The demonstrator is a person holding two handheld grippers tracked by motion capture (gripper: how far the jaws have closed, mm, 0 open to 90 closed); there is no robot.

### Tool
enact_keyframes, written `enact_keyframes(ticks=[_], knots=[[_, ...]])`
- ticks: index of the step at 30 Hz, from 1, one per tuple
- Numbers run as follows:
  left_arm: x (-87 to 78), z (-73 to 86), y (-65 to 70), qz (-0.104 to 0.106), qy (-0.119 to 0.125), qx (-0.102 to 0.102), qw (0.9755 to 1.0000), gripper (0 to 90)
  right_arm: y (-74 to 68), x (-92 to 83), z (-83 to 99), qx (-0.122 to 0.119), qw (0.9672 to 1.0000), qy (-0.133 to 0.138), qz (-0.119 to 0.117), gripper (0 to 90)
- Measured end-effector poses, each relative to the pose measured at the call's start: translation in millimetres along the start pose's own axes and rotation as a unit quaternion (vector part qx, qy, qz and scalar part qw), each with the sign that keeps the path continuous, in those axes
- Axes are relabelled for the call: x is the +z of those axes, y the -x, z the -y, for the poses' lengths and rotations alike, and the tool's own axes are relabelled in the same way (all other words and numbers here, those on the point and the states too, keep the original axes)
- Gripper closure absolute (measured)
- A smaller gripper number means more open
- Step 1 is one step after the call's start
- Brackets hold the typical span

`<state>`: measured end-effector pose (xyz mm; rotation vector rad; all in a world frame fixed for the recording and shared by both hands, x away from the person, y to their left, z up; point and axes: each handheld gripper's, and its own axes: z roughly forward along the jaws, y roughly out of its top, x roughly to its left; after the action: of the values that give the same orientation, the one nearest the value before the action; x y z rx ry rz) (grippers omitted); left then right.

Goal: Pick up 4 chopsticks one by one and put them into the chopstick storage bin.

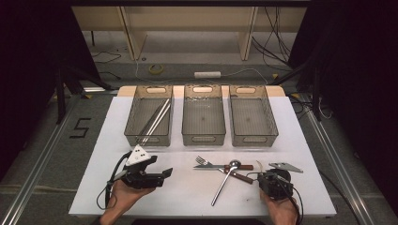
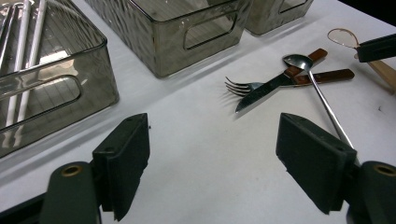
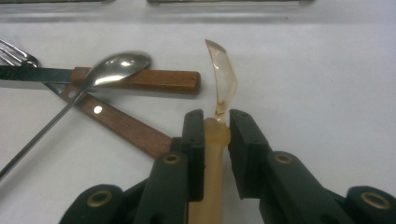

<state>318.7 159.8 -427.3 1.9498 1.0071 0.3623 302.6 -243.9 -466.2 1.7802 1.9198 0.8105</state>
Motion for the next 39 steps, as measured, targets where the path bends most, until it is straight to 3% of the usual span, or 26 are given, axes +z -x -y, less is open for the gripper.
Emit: enact_keyframes(ticks=[10,28,39], knots=[[-2.3,-0.1,-0.1,0.010,0.011,-0.001,0.9999,22.8,-3.0,-4.8,-6.2,-0.009,0.9998,0.014,-0.012,77.6],[-8.2,2.0,-6.4,0.009,0.028,-0.011,0.9995,21.7,-6.3,-7.3,-21.6,-0.026,0.9985,0.030,-0.037,77.7],[-9.4,2.3,-5.6,0.008,0.032,-0.010,0.9994,21.4,-9.2,-7.5,-21.7,-0.032,0.9977,0.036,-0.047,77.6]])
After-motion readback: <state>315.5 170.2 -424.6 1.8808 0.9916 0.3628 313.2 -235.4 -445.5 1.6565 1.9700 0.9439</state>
